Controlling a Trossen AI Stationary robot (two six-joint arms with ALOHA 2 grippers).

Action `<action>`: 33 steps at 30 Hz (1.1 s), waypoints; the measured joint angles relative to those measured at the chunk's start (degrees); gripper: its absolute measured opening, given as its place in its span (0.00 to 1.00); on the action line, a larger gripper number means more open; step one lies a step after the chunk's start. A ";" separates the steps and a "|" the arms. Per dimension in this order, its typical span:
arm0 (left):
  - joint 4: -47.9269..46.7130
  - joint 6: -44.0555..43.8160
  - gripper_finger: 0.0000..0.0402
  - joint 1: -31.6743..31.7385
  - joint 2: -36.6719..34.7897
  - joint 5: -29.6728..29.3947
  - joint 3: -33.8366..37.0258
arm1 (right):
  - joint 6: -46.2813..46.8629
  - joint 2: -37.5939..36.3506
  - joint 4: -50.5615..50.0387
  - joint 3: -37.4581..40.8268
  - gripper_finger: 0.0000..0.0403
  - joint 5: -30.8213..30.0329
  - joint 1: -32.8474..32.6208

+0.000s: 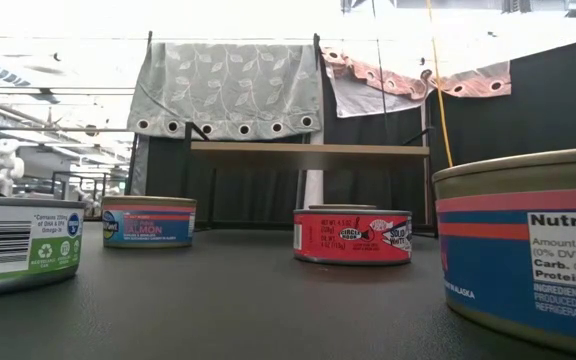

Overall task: Stack canned seafood by type on shelf
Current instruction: Put the blue pink tuna can on the shelf

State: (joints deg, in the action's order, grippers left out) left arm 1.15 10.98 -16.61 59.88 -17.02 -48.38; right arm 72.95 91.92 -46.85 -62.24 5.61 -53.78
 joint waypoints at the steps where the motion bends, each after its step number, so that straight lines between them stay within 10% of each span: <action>1: 0.00 0.00 0.07 0.15 0.00 0.02 0.00 | 0.09 0.38 -0.95 0.00 0.13 0.02 0.02; 33: -0.37 -0.07 0.07 0.14 0.00 0.02 0.00 | 9.44 3.52 -4.56 -0.04 0.00 -2.36 -2.01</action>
State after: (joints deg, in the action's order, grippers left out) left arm 0.78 10.92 -16.47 59.88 -16.99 -48.38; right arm 82.39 95.44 -51.42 -62.28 3.25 -55.79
